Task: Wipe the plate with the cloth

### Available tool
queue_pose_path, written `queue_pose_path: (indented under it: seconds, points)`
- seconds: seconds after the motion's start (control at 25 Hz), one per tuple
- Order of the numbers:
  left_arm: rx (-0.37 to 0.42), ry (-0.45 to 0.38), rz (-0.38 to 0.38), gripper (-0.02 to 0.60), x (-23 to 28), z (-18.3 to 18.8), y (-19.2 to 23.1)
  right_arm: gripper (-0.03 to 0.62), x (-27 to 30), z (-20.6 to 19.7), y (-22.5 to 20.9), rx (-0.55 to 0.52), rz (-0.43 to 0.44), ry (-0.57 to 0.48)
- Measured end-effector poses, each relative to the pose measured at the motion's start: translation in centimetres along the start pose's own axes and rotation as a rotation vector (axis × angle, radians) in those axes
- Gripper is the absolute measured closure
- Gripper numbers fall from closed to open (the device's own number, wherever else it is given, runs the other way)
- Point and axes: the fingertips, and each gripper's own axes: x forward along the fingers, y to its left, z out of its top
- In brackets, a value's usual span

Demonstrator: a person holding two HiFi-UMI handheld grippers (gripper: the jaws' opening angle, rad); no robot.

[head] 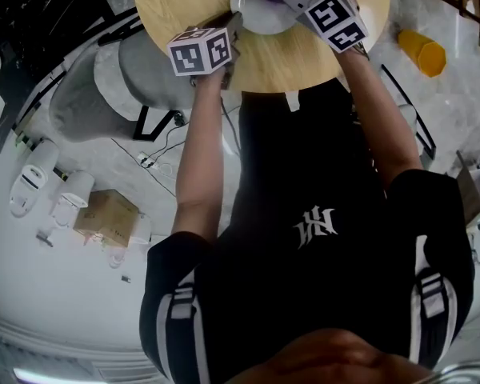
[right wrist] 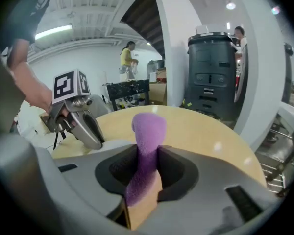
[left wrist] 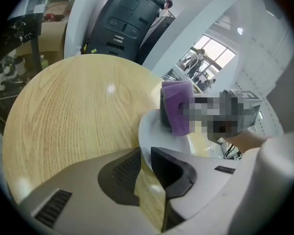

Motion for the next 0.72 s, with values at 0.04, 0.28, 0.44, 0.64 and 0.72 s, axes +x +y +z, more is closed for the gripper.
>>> queue_pose_path:
  seconds: [0.04, 0.28, 0.44, 0.64, 0.72]
  points:
    - [0.000, 0.002, 0.000, 0.510, 0.0, 0.0, 0.0, 0.488, -1.0, -0.6, -1.1, 0.009, -0.025, 0.007]
    - [0.004, -0.001, 0.003, 0.511, 0.0, 0.1, 0.0, 0.488, -4.3, -1.6, -3.7, 0.080, -0.104, 0.001]
    - [0.008, -0.004, 0.005, 0.511, 0.1, 0.1, -0.1, 0.488, -2.5, 2.4, 0.8, 0.136, 0.041, -0.106]
    - [0.008, -0.005, 0.009, 0.511, 0.0, 0.2, -0.1, 0.488, 2.1, 3.7, 6.4, 0.122, 0.187, -0.096]
    - [0.007, -0.001, 0.010, 0.511, 0.0, 0.1, -0.2, 0.488, 2.7, 2.7, 6.7, 0.089, 0.169, -0.051]
